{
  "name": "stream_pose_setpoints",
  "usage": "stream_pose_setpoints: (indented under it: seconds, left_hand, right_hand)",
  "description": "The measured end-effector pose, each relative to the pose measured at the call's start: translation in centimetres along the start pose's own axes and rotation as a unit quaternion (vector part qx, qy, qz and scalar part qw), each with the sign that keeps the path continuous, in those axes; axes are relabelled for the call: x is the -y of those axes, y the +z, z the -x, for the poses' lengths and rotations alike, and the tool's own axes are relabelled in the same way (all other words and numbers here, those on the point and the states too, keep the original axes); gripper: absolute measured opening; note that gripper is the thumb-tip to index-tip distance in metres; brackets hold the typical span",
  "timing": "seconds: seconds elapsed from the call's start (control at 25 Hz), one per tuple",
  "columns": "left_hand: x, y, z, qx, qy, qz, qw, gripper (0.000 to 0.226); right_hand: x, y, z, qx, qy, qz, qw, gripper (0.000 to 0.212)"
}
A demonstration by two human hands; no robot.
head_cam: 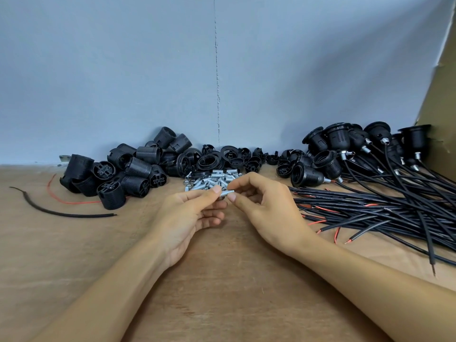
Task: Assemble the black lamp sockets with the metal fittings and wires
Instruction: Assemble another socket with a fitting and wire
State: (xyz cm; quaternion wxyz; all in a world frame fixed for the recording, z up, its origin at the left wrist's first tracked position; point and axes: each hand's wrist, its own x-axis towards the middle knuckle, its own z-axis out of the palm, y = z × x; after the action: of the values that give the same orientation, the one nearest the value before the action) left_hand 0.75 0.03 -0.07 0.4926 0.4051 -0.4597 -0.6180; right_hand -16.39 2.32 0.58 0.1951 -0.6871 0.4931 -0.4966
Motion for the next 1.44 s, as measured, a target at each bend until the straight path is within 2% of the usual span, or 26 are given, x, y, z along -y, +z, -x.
stream_pose_setpoints:
  seconds: [0.32,0.52,0.72,0.92,1.12,1.28,1.44]
  left_hand:
    - [0.23,0.08,-0.05,-0.01,0.015,0.023,1.0,0.023]
    - [0.11,0.12,-0.1,-0.015,0.013,0.019,1.0,0.025]
    - [0.02,0.56,0.13,-0.013,0.008,-0.009,1.0,0.012]
    - [-0.22,0.65,0.33,-0.02,0.009,-0.025,0.999,0.023]
    - [0.14,0.46,0.12,-0.009,0.019,-0.019,1.0,0.031]
    - [0.23,0.19,-0.09,-0.004,0.019,-0.009,1.0,0.04]
    - [0.27,0.09,-0.23,-0.003,0.023,-0.007,1.0,0.042]
  right_hand:
    - [-0.42,0.2,-0.25,0.015,0.04,-0.013,0.999,0.004]
    - [-0.25,0.13,-0.23,0.015,0.041,-0.041,0.998,0.01]
    - [-0.05,0.07,0.19,-0.006,0.023,-0.012,1.0,0.011]
    - [-0.16,0.09,0.19,0.004,0.016,-0.008,1.0,0.003]
    - [-0.35,0.14,-0.2,0.007,0.018,0.062,0.998,0.034]
    - [-0.48,0.29,-0.51,0.035,0.024,0.082,0.996,0.038]
    - [-0.36,0.19,-0.59,0.047,0.022,0.066,0.996,0.033]
